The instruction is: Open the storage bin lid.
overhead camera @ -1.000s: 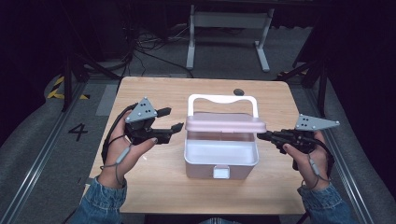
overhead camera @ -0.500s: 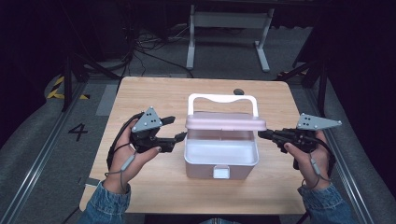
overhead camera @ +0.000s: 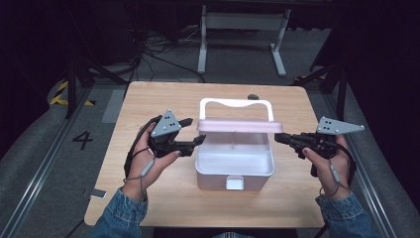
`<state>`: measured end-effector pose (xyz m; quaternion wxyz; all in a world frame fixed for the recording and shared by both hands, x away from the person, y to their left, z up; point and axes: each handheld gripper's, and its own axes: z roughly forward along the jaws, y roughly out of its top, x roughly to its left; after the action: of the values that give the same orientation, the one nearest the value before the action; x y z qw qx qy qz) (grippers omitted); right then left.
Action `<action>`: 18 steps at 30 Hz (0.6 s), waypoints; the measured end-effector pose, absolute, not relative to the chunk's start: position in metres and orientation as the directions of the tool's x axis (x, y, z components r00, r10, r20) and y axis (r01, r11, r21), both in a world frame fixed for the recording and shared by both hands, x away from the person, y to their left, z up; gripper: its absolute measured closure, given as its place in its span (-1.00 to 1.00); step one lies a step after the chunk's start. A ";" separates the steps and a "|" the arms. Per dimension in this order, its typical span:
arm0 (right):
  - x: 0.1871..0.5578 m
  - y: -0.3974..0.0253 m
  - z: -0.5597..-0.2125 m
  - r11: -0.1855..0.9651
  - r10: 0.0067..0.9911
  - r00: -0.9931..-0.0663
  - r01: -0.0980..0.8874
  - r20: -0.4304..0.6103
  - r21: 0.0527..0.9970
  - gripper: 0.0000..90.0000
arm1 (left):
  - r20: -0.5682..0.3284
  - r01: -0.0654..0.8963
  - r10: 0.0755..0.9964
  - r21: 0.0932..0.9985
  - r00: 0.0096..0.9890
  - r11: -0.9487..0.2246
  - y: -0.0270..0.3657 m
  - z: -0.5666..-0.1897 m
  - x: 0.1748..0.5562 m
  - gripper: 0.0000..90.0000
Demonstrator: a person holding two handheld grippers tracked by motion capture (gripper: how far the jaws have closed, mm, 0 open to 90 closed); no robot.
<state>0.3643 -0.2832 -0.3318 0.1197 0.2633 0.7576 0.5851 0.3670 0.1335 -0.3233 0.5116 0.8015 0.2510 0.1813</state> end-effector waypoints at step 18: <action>0.377 -0.284 -0.326 0.154 0.550 -0.828 0.232 0.112 0.960 1.00 | 0.024 0.209 0.594 0.923 0.804 -0.322 0.123 -0.313 0.389 -0.25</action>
<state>0.3774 -0.2842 -0.3265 0.1334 0.2614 0.7479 0.5954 0.3893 0.1227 -0.3130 0.5243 0.7920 0.2534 0.1831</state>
